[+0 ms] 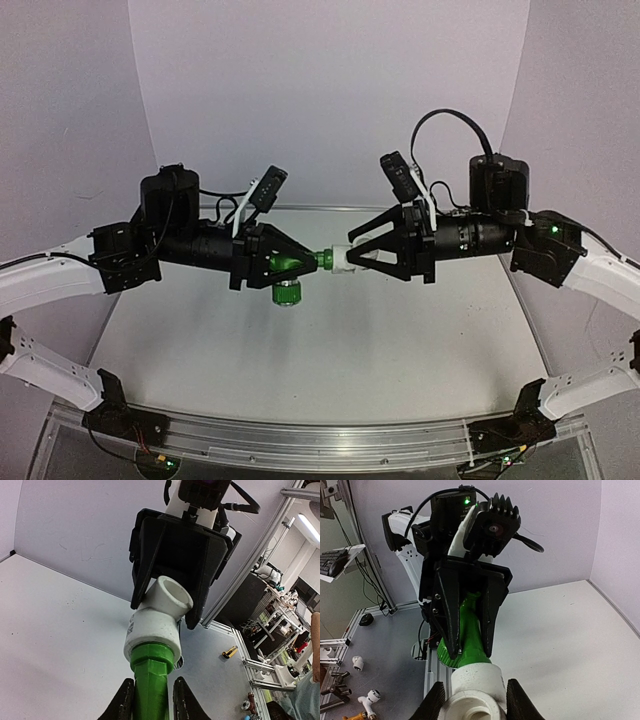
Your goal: Install the water faucets
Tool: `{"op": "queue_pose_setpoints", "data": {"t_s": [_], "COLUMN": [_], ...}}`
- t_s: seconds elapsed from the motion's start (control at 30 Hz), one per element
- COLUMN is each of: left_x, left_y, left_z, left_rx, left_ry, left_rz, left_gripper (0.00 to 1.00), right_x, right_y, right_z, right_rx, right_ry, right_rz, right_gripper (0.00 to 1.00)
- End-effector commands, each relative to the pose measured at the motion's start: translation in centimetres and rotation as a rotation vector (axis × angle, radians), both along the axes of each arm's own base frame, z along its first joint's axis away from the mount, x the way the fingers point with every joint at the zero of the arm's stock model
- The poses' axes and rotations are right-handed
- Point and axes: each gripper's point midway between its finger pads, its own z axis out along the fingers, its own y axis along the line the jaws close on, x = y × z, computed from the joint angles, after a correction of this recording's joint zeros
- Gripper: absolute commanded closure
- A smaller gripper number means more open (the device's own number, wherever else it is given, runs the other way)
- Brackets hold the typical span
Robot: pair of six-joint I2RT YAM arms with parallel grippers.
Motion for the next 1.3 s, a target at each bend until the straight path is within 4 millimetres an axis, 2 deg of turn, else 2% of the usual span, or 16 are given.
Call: {"op": "queue_pose_setpoints", "data": {"t_s": [0.0,0.2,0.4,0.43,0.53,0.63,0.7,0.8,0.9,1.0,1.13,1.27], "left_x": [-0.9,-0.8,-0.7,-0.7,-0.5,-0.3,-0.4,-0.7,-0.6,-0.2,-0.1,-0.5], "left_y": [0.5,0.9,0.7,0.7,0.9,1.2,1.3,1.3,1.0,0.6,0.4,0.0], "left_z": [4.2,3.9,3.3,3.3,3.9,4.8,5.2,5.6,5.8,5.5,5.4,5.5], "left_rx": [-0.103,-0.075,-0.039,-0.036,-0.060,-0.086,-0.103,-0.128,-0.149,-0.140,-0.147,-0.164], "left_ry": [-0.266,-0.308,-0.336,-0.336,-0.312,-0.264,-0.237,-0.199,-0.173,-0.150,-0.131,-0.116], "left_rz": [0.016,0.042,0.057,0.060,0.080,0.111,0.113,0.095,0.094,0.109,0.108,0.075], "left_gripper": [1.00,1.00,1.00,1.00,1.00,1.00,1.00,1.00,1.00,1.00,1.00,1.00], "right_x": [1.9,3.5,2.6,2.3,2.0,1.9,1.7,1.4,1.0,0.2,-0.6,-0.6], "right_y": [0.1,-0.3,0.0,0.0,-0.2,-0.7,-1.2,-1.5,-1.3,-1.3,-1.5,-0.8], "right_z": [1.6,0.7,0.6,0.7,1.1,1.6,1.7,1.4,1.3,1.5,2.0,2.1], "right_rx": [0.065,0.061,0.065,0.066,0.073,0.077,0.076,0.068,0.064,0.069,0.076,0.066], "right_ry": [0.225,0.348,0.407,0.405,0.340,0.211,0.104,-0.008,-0.046,-0.097,-0.194,-0.298], "right_rz": [-0.067,-0.080,-0.019,-0.001,0.014,0.021,0.028,0.043,0.078,0.107,0.119,0.110], "right_gripper": [0.93,0.98,1.00,0.96,0.47,0.22,0.16,0.12,0.10,0.03,0.02,0.02]}}
